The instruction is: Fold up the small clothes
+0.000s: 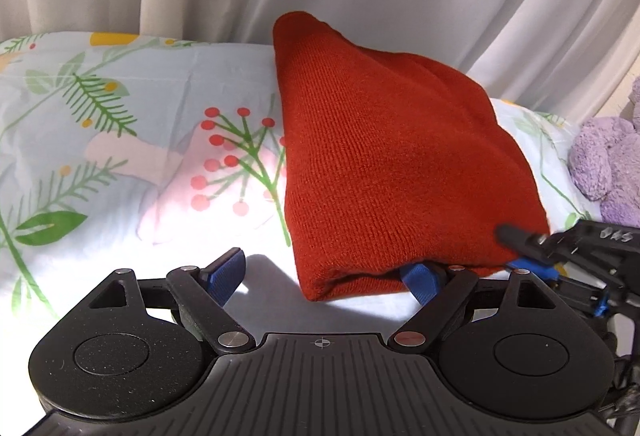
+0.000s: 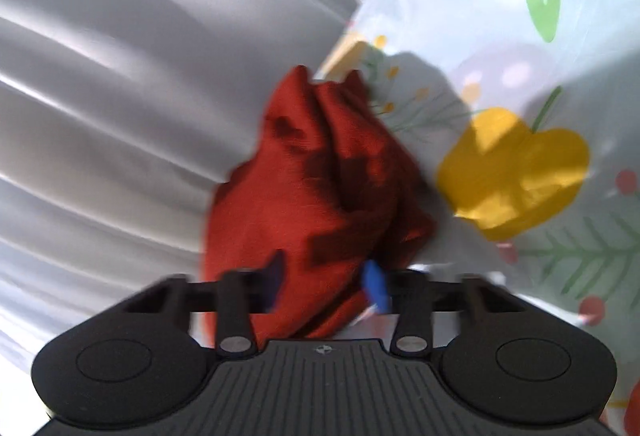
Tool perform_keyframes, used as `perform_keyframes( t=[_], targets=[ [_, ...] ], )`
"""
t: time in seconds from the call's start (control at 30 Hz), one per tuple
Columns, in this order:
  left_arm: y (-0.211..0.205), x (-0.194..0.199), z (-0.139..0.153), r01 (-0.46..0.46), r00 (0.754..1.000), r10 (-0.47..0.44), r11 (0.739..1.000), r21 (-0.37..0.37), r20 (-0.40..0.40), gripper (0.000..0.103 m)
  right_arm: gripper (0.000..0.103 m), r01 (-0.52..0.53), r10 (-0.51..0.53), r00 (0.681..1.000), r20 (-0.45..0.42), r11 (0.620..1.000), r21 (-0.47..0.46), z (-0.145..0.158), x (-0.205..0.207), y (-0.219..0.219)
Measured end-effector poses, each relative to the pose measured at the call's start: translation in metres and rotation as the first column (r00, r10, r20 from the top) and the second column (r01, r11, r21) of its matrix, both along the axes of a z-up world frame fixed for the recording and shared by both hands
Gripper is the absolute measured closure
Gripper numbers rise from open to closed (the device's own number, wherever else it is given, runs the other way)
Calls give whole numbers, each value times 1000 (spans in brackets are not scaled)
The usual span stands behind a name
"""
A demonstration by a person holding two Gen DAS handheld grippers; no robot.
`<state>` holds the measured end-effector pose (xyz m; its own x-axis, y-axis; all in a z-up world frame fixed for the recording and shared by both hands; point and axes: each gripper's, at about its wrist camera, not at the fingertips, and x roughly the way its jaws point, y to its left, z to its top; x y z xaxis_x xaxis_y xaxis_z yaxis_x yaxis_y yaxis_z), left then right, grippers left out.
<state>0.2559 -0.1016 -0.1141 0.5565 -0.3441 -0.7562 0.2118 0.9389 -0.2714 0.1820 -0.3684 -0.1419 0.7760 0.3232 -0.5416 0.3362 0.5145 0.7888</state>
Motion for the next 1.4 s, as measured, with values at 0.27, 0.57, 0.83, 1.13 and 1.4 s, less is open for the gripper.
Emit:
perform_keyframes(
  t=[0.27,0.57,0.83,1.13,1.4],
  targets=[
    [9,5,4,-94,995,94,996,10,-13,14,96,74,-81,997,10,953,295,-12,-19,-26],
    [29,2,15,-117,993,116,991,-61,-28,15,96,-28,33,998,52,995,-95,25,-15,-2],
    [46,3,4,-140,986,126,982,-129,-110,14,96,-112,115,993,-6,954,-277,20,-14,4],
    [69,-18,10,-183,978,159,964,-192,-134,14,64,-123,135,990,46,973,-196,23,-32,-6],
    [79,-21,-36,-347,916,44,582,-735,-398,13,55,-92,91,991,98,996,7,10,-28,-8]
  ],
)
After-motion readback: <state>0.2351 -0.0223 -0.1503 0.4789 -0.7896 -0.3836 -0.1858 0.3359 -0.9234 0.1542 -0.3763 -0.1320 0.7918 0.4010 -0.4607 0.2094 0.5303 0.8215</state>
